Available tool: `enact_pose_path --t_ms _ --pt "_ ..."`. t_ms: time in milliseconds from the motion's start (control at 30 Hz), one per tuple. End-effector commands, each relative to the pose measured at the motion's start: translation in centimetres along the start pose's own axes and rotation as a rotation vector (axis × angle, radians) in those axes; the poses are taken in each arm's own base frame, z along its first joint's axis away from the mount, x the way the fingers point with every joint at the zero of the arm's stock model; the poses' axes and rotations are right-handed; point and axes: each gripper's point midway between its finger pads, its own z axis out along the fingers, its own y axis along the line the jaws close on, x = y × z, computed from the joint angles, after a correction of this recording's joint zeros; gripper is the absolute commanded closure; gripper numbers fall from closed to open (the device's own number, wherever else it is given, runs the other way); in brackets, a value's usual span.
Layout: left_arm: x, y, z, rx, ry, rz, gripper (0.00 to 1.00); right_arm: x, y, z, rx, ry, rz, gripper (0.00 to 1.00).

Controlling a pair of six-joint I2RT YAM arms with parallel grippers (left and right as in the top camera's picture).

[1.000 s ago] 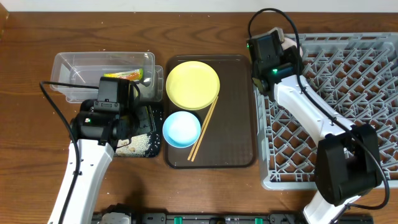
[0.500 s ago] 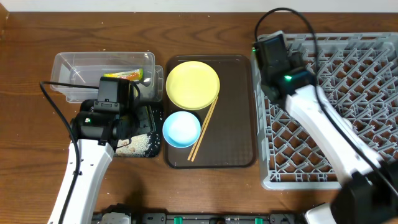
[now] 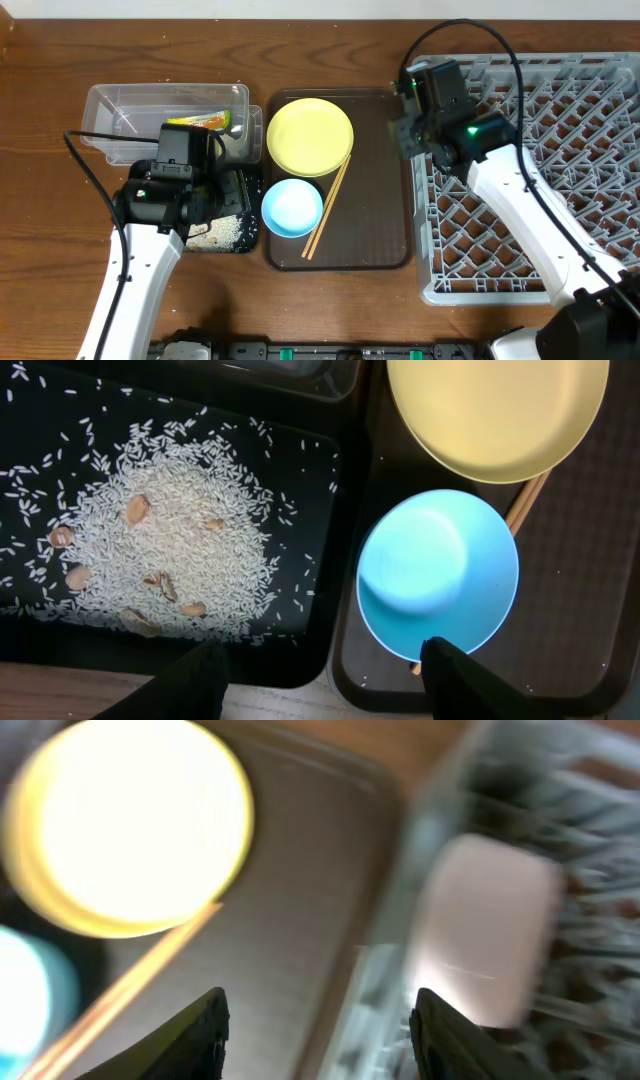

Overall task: Sort waste into correct bins and load items into the dishwasher rack
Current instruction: 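Release the pink bowl in the rack and reach to the blue bowl, then grasp the light-blue bowl with the right gripper and place it in the rack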

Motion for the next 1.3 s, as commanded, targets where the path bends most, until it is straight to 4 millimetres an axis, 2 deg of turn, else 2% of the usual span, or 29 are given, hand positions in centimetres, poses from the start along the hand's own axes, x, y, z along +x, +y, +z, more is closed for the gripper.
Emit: enact_pose_path --t_ms 0,300,600,767,867,933,1267 --pt "0.1 1.2 0.2 -0.063 -0.001 -0.042 0.35 0.8 4.4 0.8 -0.164 0.038 -0.012 0.43" --pt "0.8 5.1 -0.5 -0.280 -0.021 -0.219 0.35 5.2 11.6 4.4 -0.241 0.204 -0.047 0.46" --pt "0.7 5.2 -0.5 -0.288 -0.028 -0.229 0.35 9.4 16.3 6.9 -0.256 0.327 -0.062 0.49" --pt "0.7 5.2 -0.5 -0.287 -0.028 -0.229 0.35 10.9 17.3 8.1 -0.243 0.375 -0.027 0.56" --pt "0.7 5.2 -0.5 -0.287 -0.028 -0.229 0.35 11.6 17.4 8.8 -0.225 0.394 -0.018 0.64" --pt "0.7 5.2 -0.5 -0.287 -0.028 -0.229 0.35 11.8 17.3 9.0 -0.222 0.400 -0.016 0.69" --pt "0.7 5.2 -0.5 -0.287 -0.028 -0.229 0.35 12.2 17.1 9.1 -0.208 0.418 0.001 0.82"
